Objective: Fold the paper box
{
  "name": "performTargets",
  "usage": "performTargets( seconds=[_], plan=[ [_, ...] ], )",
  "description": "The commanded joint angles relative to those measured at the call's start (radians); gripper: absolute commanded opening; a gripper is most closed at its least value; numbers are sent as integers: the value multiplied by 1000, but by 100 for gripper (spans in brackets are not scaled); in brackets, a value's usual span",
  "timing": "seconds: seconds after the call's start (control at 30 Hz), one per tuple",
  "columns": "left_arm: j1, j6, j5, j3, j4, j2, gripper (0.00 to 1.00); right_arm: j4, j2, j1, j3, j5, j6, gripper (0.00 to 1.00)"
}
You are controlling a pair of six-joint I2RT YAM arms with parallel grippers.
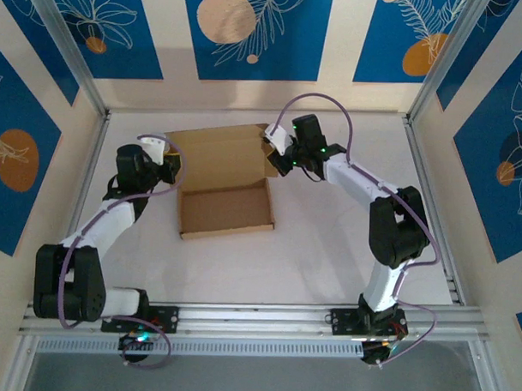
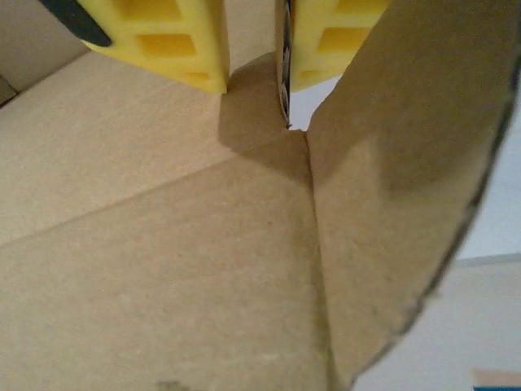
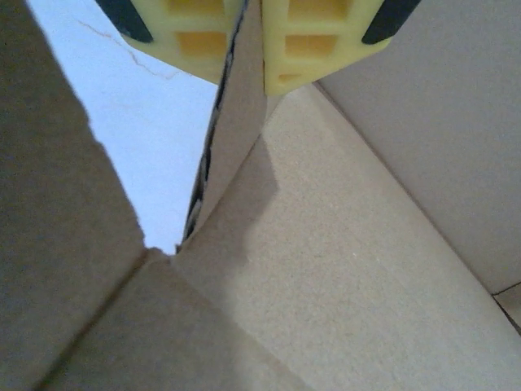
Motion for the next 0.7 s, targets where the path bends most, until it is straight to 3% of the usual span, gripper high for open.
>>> performTargets(
  seconds=[0.0,0.2,0.47,0.67],
  plan=[
    [-35,-43,-52,-21,69,-30,18,62,-41,25,-51,55,78,0],
    [-83,-66,-127,-96,180,-37,10,136,-59,65,-91,142,216,0],
    [-119,-138,-195,-120,250,-61,10,210,-107,103,-138,275,436,0],
    [-166,-166,-275,-164,402,-64,12,425,-136,144,-251,399,448,0]
  ],
)
